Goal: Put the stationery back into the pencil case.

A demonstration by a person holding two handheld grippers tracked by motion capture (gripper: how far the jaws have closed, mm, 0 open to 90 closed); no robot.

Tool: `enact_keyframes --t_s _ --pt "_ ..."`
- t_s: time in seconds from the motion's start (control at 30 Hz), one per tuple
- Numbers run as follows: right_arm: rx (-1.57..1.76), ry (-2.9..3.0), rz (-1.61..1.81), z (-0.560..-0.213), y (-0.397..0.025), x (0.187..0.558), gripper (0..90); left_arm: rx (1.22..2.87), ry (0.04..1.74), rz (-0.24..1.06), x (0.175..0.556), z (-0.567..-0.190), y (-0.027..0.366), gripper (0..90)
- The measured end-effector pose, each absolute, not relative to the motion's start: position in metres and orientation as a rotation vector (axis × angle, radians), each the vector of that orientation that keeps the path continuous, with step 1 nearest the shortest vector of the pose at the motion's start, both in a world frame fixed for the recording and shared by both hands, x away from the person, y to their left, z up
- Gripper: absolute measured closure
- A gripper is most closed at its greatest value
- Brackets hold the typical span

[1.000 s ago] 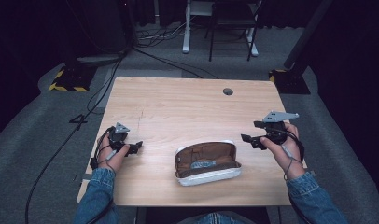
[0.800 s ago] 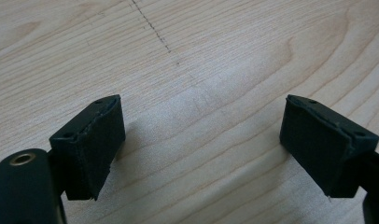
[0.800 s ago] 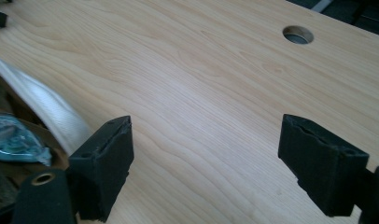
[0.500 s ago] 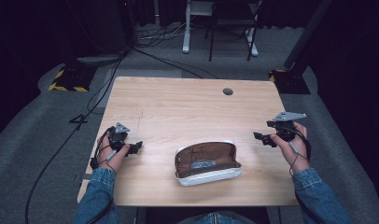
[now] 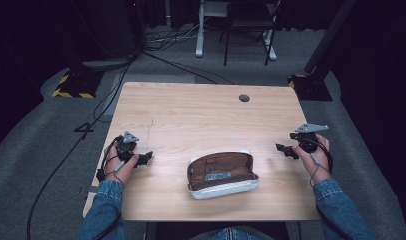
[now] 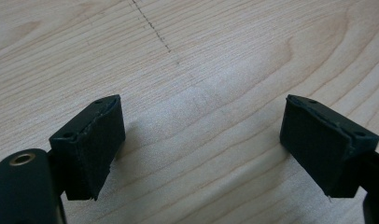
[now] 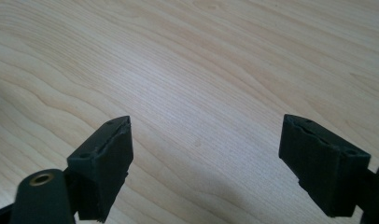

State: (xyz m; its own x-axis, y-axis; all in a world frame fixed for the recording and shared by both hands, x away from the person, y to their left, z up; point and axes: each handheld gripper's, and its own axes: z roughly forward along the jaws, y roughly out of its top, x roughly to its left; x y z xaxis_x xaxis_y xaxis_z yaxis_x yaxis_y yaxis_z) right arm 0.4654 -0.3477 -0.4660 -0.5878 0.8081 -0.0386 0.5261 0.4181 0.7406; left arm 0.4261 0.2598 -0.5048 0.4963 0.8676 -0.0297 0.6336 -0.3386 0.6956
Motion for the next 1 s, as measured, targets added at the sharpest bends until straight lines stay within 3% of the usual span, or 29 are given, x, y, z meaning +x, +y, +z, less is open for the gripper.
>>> enact_keyframes --t_s 0.53,1.0 --pt "1.178 2.281 1.002 -0.503 -0.362 0.460 17.3 2.090 1.229 0.460 0.426 -0.505 0.260 14.1" --pt "1.217 2.264 0.990 -0.504 -0.361 0.460 14.5 2.092 1.228 0.460 0.426 -0.505 0.260 14.1"
